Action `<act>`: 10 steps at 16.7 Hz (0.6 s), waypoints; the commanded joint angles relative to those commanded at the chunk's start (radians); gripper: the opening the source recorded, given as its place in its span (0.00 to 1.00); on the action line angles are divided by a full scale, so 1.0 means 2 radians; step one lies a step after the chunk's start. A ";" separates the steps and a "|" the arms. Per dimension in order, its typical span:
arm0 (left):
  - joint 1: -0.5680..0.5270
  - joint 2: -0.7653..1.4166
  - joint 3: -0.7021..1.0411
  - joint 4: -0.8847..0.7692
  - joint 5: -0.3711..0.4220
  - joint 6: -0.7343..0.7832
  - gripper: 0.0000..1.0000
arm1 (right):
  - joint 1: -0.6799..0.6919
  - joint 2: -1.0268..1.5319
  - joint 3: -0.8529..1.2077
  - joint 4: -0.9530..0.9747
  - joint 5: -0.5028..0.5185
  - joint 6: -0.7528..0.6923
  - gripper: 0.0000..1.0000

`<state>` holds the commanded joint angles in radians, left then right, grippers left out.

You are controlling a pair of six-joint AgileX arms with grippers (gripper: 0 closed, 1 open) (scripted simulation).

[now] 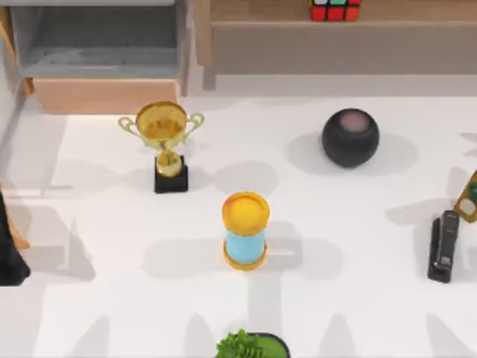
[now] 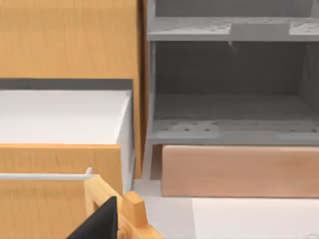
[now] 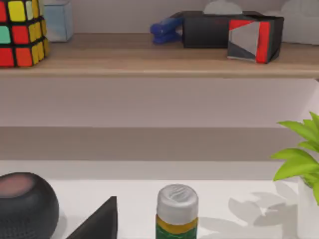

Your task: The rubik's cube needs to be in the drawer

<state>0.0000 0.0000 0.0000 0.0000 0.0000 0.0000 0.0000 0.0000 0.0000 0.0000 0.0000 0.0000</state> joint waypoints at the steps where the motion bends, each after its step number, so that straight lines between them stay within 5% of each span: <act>1: 0.000 0.000 0.000 0.000 0.000 0.000 1.00 | 0.000 0.000 0.000 0.000 0.000 0.000 1.00; 6: -0.028 0.051 0.043 0.019 -0.021 0.006 1.00 | 0.000 0.000 0.000 0.000 0.000 0.000 1.00; 10: -0.089 0.185 0.162 0.069 -0.072 0.015 1.00 | 0.000 0.000 0.000 0.000 0.000 0.000 1.00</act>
<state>-0.1785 0.3705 0.3250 0.1382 -0.1434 0.0301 0.0000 0.0000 0.0000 0.0000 0.0000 0.0000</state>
